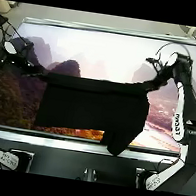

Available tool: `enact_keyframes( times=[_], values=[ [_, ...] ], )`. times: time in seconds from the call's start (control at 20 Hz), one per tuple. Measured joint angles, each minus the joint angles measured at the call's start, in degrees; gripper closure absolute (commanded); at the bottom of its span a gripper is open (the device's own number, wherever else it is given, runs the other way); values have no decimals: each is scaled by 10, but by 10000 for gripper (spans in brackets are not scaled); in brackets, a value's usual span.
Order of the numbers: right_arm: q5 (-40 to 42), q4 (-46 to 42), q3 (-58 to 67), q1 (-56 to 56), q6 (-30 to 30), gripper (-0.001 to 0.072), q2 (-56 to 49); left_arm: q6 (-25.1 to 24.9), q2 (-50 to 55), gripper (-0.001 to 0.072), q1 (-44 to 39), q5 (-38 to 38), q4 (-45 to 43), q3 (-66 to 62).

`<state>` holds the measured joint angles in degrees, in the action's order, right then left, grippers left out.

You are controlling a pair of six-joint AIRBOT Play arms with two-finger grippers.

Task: Fold the shirts.

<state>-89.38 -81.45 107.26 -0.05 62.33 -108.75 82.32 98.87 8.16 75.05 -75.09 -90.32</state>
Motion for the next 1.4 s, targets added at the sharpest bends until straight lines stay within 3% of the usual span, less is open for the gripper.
enact_keyframes(
  times=[0.35, 0.4, 0.45, 0.5, 0.55, 0.75, 0.9, 1.15, 1.4],
  values=[
    [8, 4, -65, 8, 29, 694, 2, 5, 3, 683, -7, 41, -8, 52],
    [11, 2, -67, 8, 36, 584, 2, 6, 3, 519, -7, 46, -9, 54],
    [13, 2, -69, 8, 44, 330, 2, 6, 2, 267, -7, 50, -8, 56],
    [13, 2, -69, 8, 48, 234, 2, 6, 2, 235, -7, 56, -5, 56],
    [13, 3, -69, 8, 48, 203, 4, 6, 0, 241, -5, 64, 2, 54],
    [-36, -21, -70, -12, 23, 219, 37, 6, -36, 241, 25, 89, 12, 51],
    [-57, -34, -147, -45, 17, 223, 97, 2, -96, 241, 63, 102, 16, 119],
    [10, -19, -369, -72, 1, 227, 240, -40, -221, 241, 100, 52, 28, 359],
    [61, -7, -465, -78, -11, 227, 308, -80, -268, 244, 109, -3, 57, 484]
  ],
)
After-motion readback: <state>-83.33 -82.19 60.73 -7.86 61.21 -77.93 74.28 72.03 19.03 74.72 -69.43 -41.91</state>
